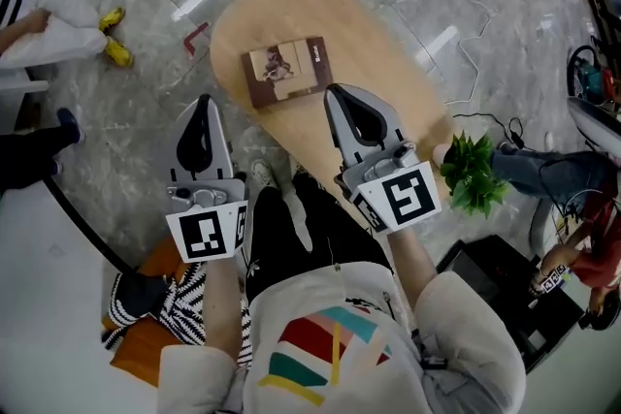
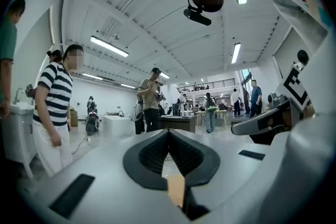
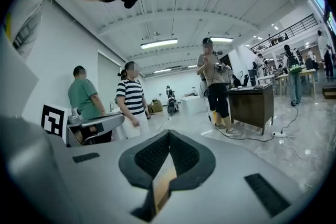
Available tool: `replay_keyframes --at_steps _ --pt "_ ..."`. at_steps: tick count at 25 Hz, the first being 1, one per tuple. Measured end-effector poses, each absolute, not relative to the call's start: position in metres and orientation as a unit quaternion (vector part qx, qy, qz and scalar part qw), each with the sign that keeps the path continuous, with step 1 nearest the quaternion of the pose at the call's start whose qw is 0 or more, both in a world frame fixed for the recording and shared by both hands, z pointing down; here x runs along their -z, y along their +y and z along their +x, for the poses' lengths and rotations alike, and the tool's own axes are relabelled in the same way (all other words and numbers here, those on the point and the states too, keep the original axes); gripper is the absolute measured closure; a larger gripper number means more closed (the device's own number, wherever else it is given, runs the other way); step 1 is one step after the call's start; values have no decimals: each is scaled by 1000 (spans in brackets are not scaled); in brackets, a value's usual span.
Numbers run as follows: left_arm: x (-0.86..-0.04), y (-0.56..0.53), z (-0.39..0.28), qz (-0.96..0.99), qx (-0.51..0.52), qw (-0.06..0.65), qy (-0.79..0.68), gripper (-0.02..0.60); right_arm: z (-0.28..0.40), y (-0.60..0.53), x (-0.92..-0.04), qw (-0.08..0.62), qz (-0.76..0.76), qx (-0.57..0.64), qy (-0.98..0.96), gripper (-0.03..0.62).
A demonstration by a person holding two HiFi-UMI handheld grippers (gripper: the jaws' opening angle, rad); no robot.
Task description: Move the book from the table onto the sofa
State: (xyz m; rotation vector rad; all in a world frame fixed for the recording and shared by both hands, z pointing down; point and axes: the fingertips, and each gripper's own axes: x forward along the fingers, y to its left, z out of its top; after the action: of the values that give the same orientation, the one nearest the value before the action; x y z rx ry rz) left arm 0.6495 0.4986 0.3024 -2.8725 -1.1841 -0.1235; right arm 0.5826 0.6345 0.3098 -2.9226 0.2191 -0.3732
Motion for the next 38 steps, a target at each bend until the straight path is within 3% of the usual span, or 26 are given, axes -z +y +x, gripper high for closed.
replay_keyframes --at_steps 9,19,38 --pt "-475 483 686 -922 105 -12 -372 574 646 589 -482 81 -964 222 120 582" --pt "-625 441 678 -918 185 -19 -350 574 658 564 -638 69 -933 335 108 582" --pt "-666 423 674 -909 238 2 -342 574 648 548 -715 55 -888 447 90 582"
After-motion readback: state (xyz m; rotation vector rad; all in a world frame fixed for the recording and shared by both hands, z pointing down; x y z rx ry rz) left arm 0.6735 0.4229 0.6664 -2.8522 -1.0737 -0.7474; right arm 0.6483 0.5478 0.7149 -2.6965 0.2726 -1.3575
